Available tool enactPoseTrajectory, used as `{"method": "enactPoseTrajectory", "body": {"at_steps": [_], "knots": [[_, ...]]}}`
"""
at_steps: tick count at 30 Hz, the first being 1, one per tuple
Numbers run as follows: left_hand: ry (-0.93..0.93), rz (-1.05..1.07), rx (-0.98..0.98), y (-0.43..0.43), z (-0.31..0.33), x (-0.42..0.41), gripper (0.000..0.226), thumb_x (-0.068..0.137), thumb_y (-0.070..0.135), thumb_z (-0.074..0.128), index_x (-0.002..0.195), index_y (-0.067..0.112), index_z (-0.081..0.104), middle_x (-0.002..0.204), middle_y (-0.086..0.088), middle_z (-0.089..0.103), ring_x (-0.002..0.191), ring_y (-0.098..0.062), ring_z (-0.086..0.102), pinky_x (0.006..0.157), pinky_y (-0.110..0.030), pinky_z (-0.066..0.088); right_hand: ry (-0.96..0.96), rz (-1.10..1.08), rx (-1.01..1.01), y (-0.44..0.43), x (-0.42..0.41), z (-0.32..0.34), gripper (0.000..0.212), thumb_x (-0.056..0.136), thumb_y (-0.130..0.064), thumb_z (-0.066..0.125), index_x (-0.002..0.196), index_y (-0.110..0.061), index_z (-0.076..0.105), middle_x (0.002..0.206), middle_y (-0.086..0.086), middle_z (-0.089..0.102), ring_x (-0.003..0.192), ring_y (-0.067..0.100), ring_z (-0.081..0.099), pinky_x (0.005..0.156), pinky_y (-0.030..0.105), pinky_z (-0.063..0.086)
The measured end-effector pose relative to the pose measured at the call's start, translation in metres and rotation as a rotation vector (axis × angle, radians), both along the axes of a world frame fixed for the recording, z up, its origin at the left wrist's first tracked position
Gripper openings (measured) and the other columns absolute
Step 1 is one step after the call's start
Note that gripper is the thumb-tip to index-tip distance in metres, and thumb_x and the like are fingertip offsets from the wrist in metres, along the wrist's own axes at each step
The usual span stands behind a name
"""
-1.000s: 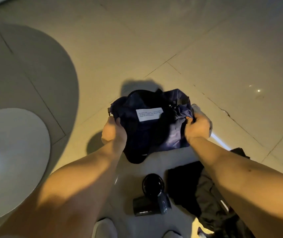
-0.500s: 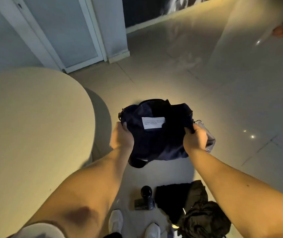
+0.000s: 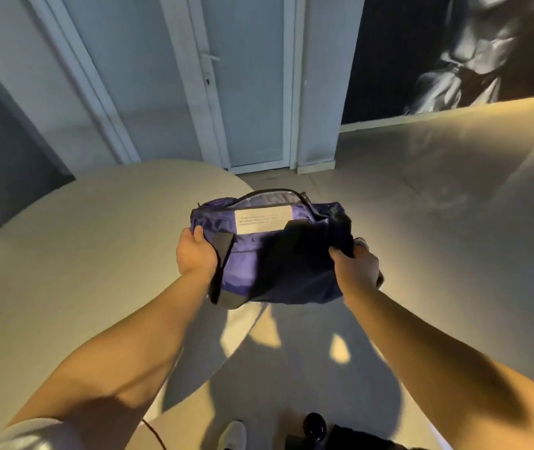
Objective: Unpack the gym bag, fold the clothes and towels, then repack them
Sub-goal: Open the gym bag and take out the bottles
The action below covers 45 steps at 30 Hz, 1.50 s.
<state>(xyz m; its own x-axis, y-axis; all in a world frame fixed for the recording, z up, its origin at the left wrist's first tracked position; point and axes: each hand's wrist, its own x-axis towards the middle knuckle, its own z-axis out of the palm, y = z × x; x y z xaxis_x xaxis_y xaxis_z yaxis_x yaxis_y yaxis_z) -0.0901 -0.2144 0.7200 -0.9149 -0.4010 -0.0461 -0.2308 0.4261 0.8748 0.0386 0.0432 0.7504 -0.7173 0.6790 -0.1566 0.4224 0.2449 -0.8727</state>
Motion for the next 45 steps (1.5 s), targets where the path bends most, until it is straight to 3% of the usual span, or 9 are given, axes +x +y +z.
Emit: {"method": "enactPoseTrajectory", "body": {"at_steps": [4, 10, 13, 19, 24, 30, 35, 39, 45], "knots": [[-0.025, 0.074, -0.055, -0.077, -0.015, -0.049, 0.034, 0.109, 0.032, 0.036, 0.115, 0.006, 0.057, 0.113, -0.02, 0.065, 0.102, -0.039, 0.06, 0.088, -0.041, 0.045, -0.05, 0.079, -0.064, -0.075, -0.058, -0.021, 0.022, 0.094, -0.029, 0.062, 0.093, -0.009, 0.069, 0.073, -0.004, 0.057, 0.07, 0.017, 0.055, 0.063, 0.028, 0.04], [-0.075, 0.122, -0.05, -0.15, -0.062, -0.137, 0.032, 0.108, 0.029, 0.037, 0.107, 0.003, 0.056, 0.105, -0.021, 0.064, 0.097, -0.039, 0.06, 0.083, -0.04, 0.043, -0.156, 0.091, -0.188, -0.161, -0.128, -0.06, 0.024, 0.093, -0.029, 0.064, 0.093, -0.006, 0.065, 0.073, -0.002, 0.059, 0.066, 0.011, 0.052, 0.055, 0.02, 0.036], [-0.183, 0.073, -0.032, -0.177, -0.091, -0.171, 0.029, 0.105, 0.03, 0.04, 0.1, 0.006, 0.056, 0.096, -0.018, 0.062, 0.094, -0.039, 0.061, 0.08, -0.041, 0.045, -0.218, 0.1, -0.243, -0.205, -0.141, -0.09, 0.025, 0.087, -0.033, 0.07, 0.096, -0.009, 0.067, 0.08, 0.004, 0.066, 0.074, 0.022, 0.063, 0.06, 0.03, 0.047], [-0.49, -0.153, -0.234, -0.201, -0.116, -0.207, 0.038, 0.098, 0.037, 0.049, 0.121, 0.008, 0.059, 0.117, -0.02, 0.063, 0.115, -0.042, 0.055, 0.091, -0.044, 0.049, -0.329, 0.108, -0.341, -0.254, -0.135, -0.117, 0.026, 0.084, -0.026, 0.079, 0.074, -0.02, 0.055, 0.068, -0.005, 0.06, 0.062, 0.014, 0.058, 0.05, 0.021, 0.039], [-0.457, -0.175, -0.367, -0.198, -0.113, -0.184, 0.061, 0.085, 0.025, 0.057, 0.14, 0.005, 0.043, 0.138, -0.019, 0.049, 0.128, -0.04, 0.043, 0.106, -0.052, 0.042, -0.436, 0.19, -0.326, -0.242, -0.139, -0.113, 0.018, 0.082, -0.026, 0.083, 0.089, -0.015, 0.071, 0.078, 0.001, 0.068, 0.076, 0.023, 0.064, 0.066, 0.025, 0.045], [-0.266, -0.291, -0.352, -0.148, -0.1, -0.153, 0.068, 0.087, 0.023, 0.061, 0.149, 0.014, 0.035, 0.162, -0.009, 0.023, 0.147, -0.035, 0.019, 0.122, -0.051, 0.014, -0.515, 0.155, -0.367, -0.224, -0.137, -0.109, 0.021, 0.085, -0.018, 0.079, 0.105, -0.015, 0.073, 0.075, 0.005, 0.066, 0.061, 0.021, 0.058, 0.064, 0.033, 0.056], [-0.188, -0.474, -0.279, -0.096, -0.078, -0.107, 0.056, 0.091, 0.023, 0.059, 0.145, 0.019, 0.043, 0.156, -0.005, 0.034, 0.142, -0.03, 0.029, 0.119, -0.05, 0.022, -0.443, 0.047, -0.405, -0.199, -0.108, -0.101, 0.023, 0.088, -0.007, 0.075, 0.11, -0.008, 0.069, 0.093, 0.012, 0.066, 0.082, 0.027, 0.063, 0.086, 0.044, 0.059], [-0.082, -0.62, -0.28, -0.052, -0.065, -0.053, 0.046, 0.091, 0.02, 0.06, 0.136, 0.019, 0.051, 0.146, -0.005, 0.048, 0.132, -0.028, 0.04, 0.112, -0.049, 0.032, -0.418, -0.009, -0.475, -0.165, -0.057, -0.092, 0.01, 0.091, -0.002, 0.069, 0.1, -0.005, 0.065, 0.088, 0.015, 0.059, 0.069, 0.023, 0.055, 0.062, 0.032, 0.051], [-0.032, -0.84, -0.324, 0.013, -0.076, 0.062, 0.035, 0.094, 0.023, 0.059, 0.129, 0.019, 0.059, 0.131, -0.001, 0.059, 0.127, -0.026, 0.045, 0.104, -0.043, 0.033, -0.386, -0.153, -0.53, -0.112, 0.057, -0.108, 0.009, 0.094, -0.002, 0.066, 0.096, -0.008, 0.06, 0.086, 0.015, 0.058, 0.077, 0.025, 0.054, 0.061, 0.031, 0.051]]}}
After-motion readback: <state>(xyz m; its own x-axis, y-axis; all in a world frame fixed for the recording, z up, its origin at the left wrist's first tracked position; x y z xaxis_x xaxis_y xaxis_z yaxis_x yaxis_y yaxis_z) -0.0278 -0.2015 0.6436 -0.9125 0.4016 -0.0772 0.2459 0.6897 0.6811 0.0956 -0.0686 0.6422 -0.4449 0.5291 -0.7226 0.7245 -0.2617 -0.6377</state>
